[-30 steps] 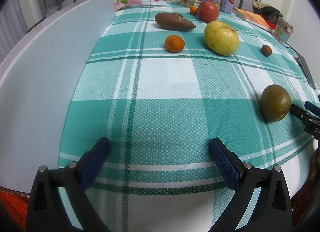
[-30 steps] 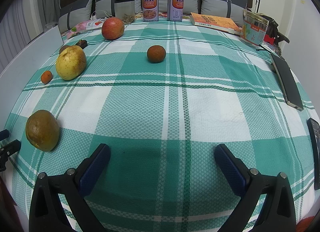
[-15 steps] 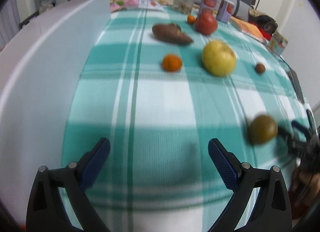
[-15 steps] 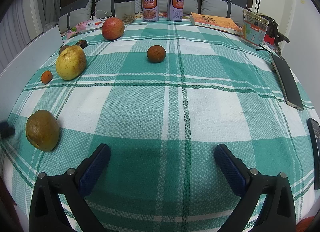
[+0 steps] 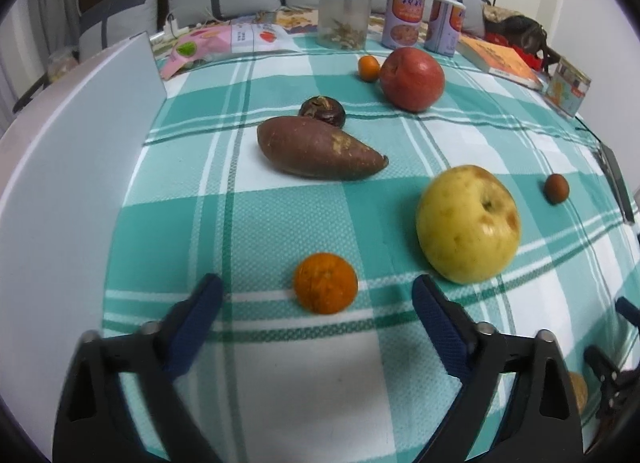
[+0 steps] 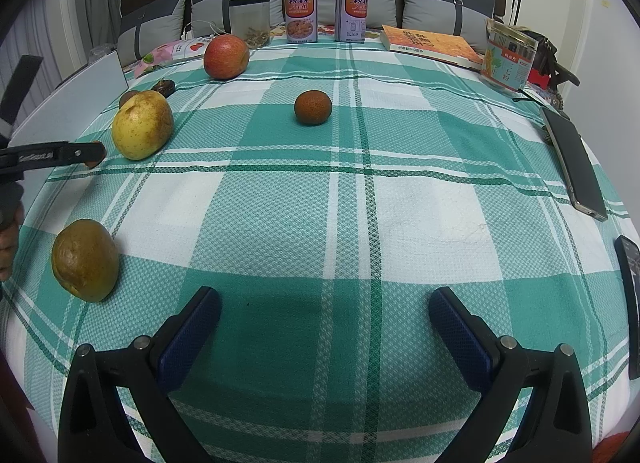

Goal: Organize fruits
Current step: 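Reach the left tool to the orange tangerine and grasp it, then grasp the greenish-brown round fruit with the right tool while the left carries the tangerine, then lower both fruits into the white box and open both tools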

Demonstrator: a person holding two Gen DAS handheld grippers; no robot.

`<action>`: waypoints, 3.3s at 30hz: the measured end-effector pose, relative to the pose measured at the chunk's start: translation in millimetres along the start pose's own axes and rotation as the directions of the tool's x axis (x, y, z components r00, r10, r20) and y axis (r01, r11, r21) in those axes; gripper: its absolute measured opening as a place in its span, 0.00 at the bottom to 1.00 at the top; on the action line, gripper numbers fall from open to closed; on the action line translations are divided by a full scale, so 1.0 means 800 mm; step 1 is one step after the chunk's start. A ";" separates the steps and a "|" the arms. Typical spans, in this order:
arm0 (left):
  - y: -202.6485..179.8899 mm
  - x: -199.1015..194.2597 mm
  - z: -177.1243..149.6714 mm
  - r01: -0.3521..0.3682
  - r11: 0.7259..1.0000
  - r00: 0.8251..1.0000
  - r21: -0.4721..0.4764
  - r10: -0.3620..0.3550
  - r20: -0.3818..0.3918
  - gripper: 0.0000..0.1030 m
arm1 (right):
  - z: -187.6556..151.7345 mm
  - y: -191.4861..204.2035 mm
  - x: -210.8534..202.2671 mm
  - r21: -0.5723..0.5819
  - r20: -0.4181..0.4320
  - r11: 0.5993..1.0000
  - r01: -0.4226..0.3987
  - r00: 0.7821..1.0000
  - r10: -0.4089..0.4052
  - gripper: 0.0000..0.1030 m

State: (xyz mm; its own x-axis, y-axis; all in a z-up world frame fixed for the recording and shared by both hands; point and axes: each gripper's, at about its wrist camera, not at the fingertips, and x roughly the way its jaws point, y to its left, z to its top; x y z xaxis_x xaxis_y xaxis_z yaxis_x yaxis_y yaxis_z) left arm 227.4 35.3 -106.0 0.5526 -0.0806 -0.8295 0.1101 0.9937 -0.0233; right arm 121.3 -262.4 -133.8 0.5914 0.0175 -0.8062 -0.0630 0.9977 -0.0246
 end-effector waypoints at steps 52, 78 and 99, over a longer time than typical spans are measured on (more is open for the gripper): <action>0.141 -0.306 -0.098 0.144 0.958 0.976 -0.248 -0.095 0.198 0.28 | 0.053 0.134 -0.040 -0.040 -0.106 0.880 -0.473 0.878 0.467 0.47; 0.284 -0.235 -0.126 -0.162 0.933 0.987 -0.320 0.147 -0.072 0.54 | 0.150 0.534 -0.066 -0.289 -0.383 0.687 -0.667 0.738 0.556 0.59; 0.166 -0.188 -0.060 -0.143 0.987 0.988 -0.069 0.146 0.042 0.81 | 0.007 0.143 -0.060 -0.290 -0.050 0.926 -0.242 0.970 0.237 0.93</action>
State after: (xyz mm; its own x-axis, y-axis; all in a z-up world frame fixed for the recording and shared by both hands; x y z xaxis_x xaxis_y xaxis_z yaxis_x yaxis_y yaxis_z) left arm 119.7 183.1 -11.2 0.5967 0.0620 -0.8001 -0.0272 0.9980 0.0571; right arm 90.4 -148.7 -95.0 0.5183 0.2506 -0.8177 -0.4341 0.9009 0.0009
